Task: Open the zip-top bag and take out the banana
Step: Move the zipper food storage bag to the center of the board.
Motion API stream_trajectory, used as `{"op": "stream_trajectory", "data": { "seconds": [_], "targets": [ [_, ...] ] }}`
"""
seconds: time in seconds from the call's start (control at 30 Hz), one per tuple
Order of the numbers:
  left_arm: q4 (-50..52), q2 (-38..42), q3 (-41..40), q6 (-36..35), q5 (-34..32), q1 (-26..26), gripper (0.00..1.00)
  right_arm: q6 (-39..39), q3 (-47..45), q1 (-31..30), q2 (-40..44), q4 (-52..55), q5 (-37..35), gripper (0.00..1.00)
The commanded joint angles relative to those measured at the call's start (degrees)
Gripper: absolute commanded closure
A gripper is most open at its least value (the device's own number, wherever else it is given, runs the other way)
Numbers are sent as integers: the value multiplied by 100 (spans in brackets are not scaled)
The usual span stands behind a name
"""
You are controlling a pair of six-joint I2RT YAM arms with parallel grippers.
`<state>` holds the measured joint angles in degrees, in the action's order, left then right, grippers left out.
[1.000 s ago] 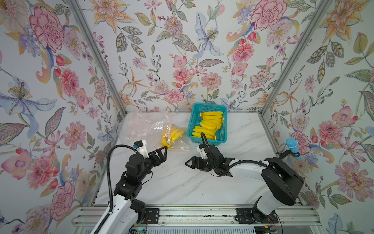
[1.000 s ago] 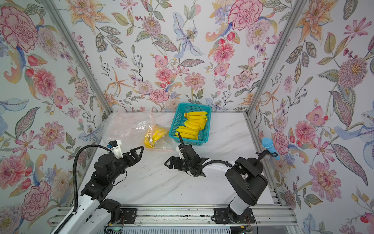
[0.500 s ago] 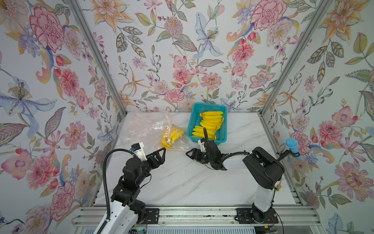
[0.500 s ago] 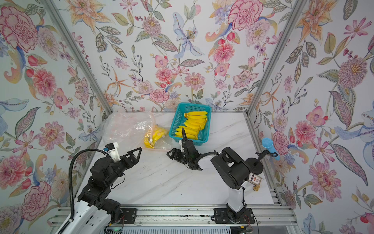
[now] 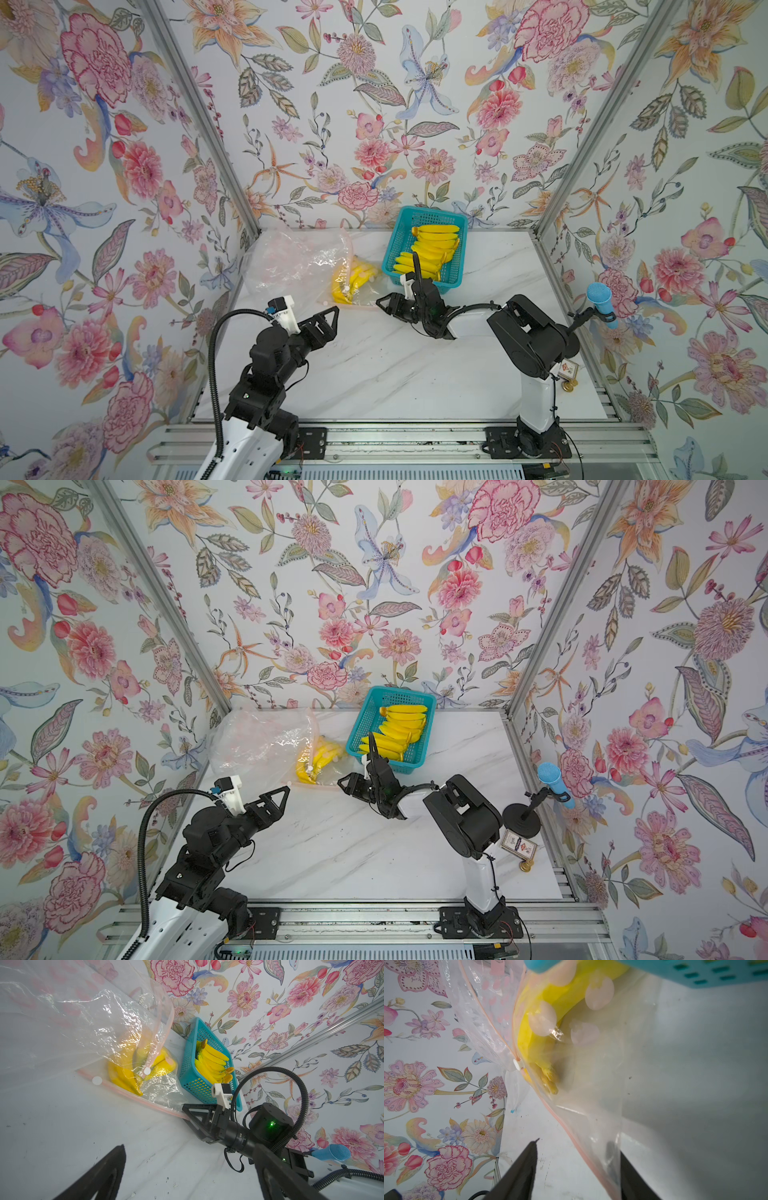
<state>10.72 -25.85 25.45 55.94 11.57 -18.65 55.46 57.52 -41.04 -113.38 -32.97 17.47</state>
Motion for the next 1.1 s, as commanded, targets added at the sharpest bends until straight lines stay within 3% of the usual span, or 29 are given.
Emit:
{"op": "stream_trajectory", "data": {
  "seconds": [0.0, 0.17, 0.33, 0.67, 0.93, 1.0, 1.07],
  "targets": [
    [128, 66, -44, -136, -67, 46, 1, 46, 145, 53, -75, 25, -128, 61],
    [105, 47, -32, -175, -69, 48, 1, 23, 117, 7, 101, 221, -145, 87],
    [181, -66, 125, -439, -108, 53, 1, -301, 67, -137, 794, 1211, -275, 100],
    [-45, -832, 401, -1040, 43, 45, 1, -503, -1084, -180, 3116, 3844, -341, 100],
    [-995, -1603, 250, -901, 382, -89, 1, 1, -2587, 261, 5294, 4835, -301, 99],
    [-1148, -1814, 245, -910, 351, -309, 1, -91, -2759, 345, 5581, 5059, -296, 87],
    [-1193, -2001, 266, -905, 277, -505, 1, -435, -2695, 507, 5785, 5463, -479, 66]
  ]
}}
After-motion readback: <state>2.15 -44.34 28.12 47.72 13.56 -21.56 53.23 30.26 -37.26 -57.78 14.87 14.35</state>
